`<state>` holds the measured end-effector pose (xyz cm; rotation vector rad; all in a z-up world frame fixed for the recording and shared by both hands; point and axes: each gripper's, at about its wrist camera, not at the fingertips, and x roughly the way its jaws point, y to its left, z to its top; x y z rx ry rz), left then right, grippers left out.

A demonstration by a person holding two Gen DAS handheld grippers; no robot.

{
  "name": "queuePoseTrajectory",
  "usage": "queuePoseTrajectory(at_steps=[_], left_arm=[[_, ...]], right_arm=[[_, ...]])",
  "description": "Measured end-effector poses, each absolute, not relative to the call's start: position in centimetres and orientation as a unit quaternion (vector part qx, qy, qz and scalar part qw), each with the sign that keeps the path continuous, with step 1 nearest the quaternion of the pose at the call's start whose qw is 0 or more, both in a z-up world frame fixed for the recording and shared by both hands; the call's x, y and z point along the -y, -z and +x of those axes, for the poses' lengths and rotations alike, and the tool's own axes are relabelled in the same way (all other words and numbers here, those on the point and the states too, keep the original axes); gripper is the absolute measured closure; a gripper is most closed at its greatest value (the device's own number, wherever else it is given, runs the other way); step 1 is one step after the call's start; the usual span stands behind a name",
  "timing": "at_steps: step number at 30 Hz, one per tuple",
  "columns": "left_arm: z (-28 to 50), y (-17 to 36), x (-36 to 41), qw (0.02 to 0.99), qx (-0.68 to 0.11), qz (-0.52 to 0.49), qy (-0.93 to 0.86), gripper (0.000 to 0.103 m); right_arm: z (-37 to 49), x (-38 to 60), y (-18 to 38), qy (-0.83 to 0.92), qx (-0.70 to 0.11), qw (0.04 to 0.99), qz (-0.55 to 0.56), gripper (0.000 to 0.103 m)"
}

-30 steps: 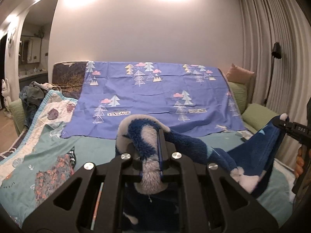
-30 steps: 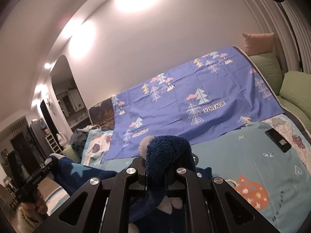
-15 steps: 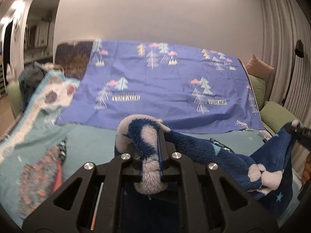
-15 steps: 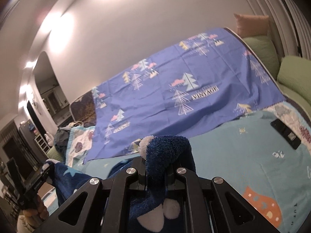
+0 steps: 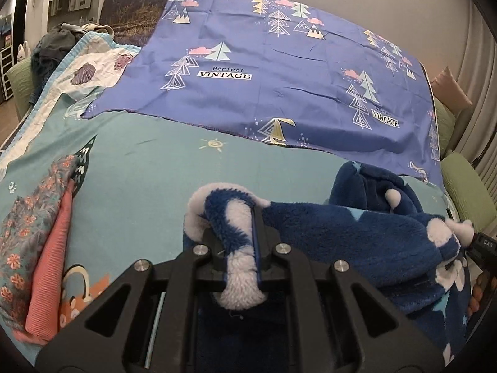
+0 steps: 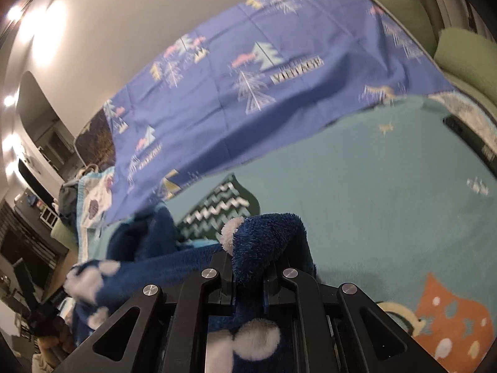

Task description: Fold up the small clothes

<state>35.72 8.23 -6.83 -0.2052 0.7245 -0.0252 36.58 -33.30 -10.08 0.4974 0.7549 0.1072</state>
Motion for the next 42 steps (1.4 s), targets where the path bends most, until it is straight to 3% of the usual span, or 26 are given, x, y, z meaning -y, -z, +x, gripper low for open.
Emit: queuePoseTrajectory(at_steps=[3, 4, 6, 7, 8, 9, 16, 24, 30, 36, 42], left_arm=[[35.4, 6.3, -7.5, 0.934, -0.350, -0.079, 0.013, 0.088], [35.4, 6.1, -7.5, 0.934, -0.347, -0.077, 0.016, 0.086], [34.7, 5.2, -7.7, 0.937, -0.339, -0.077, 0.032, 0.076], [33.9, 4.5, -7.8, 0.939, -0.332, -0.077, 0.041, 0.065], [33.5, 4.0, -8.0, 0.941, -0.326, -0.075, 0.044, 0.054], [32.7, 3.3, -8.2, 0.944, -0.318, -0.072, 0.049, 0.053], [28.2, 0.7, -9.2, 0.943, -0.308, -0.066, 0.108, 0.053], [27.3, 4.3, -2.9, 0.904, -0.377, 0.070, 0.189, 0.053], [31.7, 4.8, 0.0, 0.906, -0.371, 0.102, 0.173, 0.053], [36.8, 2.3, -2.6, 0.952, -0.298, 0.034, 0.059, 0.053], [34.3, 3.4, -7.7, 0.939, -0.339, -0.023, 0.059, 0.052]], right_arm=[[36.3, 33.5, 9.6, -0.052, -0.365, 0.897, 0.245, 0.089], [35.9, 33.6, 9.2, -0.051, -0.363, 0.897, 0.246, 0.083], [34.6, 33.8, 7.7, -0.060, -0.353, 0.900, 0.250, 0.069], [33.8, 33.8, 7.0, -0.065, -0.345, 0.902, 0.250, 0.061], [32.9, 33.8, 6.3, -0.070, -0.337, 0.905, 0.248, 0.056], [31.7, 33.7, 5.4, -0.077, -0.330, 0.909, 0.242, 0.055], [26.8, 29.1, 3.8, -0.140, -0.361, 0.909, 0.155, 0.054], [28.2, 21.3, 6.4, -0.155, -0.420, 0.894, 0.022, 0.054], [33.1, 21.0, 6.3, -0.136, -0.415, 0.898, 0.043, 0.054], [38.1, 24.3, 4.2, -0.080, -0.335, 0.928, 0.139, 0.054], [34.3, 27.4, 5.4, -0.084, -0.363, 0.913, 0.166, 0.054]])
